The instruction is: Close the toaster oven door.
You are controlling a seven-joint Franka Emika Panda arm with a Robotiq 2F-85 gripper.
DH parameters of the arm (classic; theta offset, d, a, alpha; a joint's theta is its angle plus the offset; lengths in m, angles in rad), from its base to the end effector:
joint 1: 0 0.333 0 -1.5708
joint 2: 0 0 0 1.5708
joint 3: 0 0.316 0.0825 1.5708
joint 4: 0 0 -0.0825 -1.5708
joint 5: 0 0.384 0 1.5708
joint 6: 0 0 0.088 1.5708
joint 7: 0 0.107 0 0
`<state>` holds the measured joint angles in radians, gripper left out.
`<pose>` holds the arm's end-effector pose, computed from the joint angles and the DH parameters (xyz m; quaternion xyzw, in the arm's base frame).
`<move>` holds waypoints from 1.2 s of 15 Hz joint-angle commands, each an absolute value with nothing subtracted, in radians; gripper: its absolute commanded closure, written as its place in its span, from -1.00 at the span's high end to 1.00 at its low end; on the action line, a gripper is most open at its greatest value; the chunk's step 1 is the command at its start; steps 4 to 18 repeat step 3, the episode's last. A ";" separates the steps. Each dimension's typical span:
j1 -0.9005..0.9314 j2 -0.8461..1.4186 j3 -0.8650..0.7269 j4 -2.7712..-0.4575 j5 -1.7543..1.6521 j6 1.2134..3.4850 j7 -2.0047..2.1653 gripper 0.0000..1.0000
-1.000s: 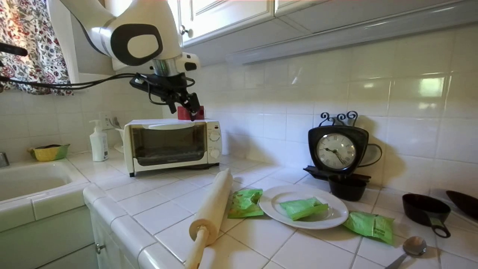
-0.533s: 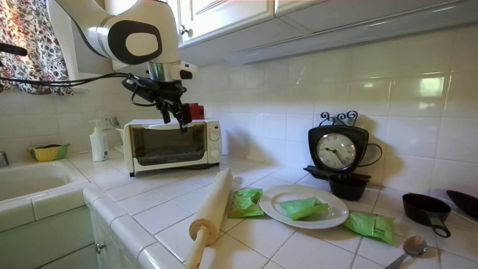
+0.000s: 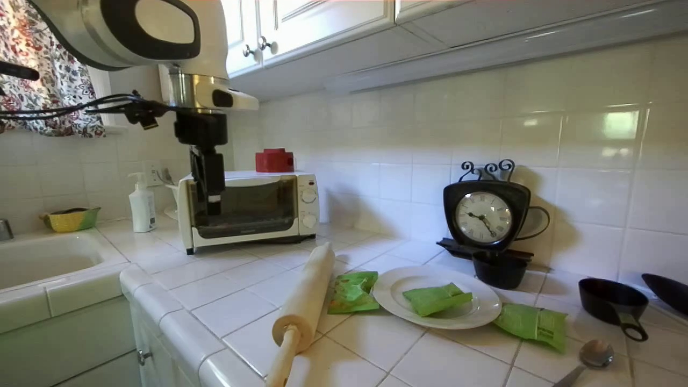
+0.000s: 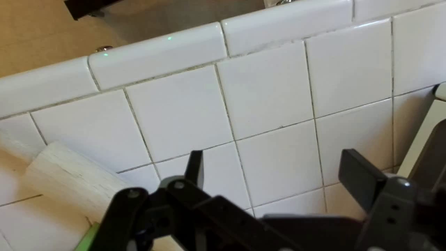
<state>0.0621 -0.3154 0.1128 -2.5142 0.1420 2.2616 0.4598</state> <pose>0.4272 0.0792 0.3981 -0.9811 0.1869 -0.0177 0.0464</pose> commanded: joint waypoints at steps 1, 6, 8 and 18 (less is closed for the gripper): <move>0.051 -0.333 0.124 -2.522 0.145 2.252 0.466 1.00; 0.048 -0.345 0.125 -2.532 0.144 2.252 0.470 1.00; 0.048 -0.345 0.125 -2.532 0.144 2.252 0.470 1.00; 0.048 -0.345 0.125 -2.532 0.144 2.252 0.470 1.00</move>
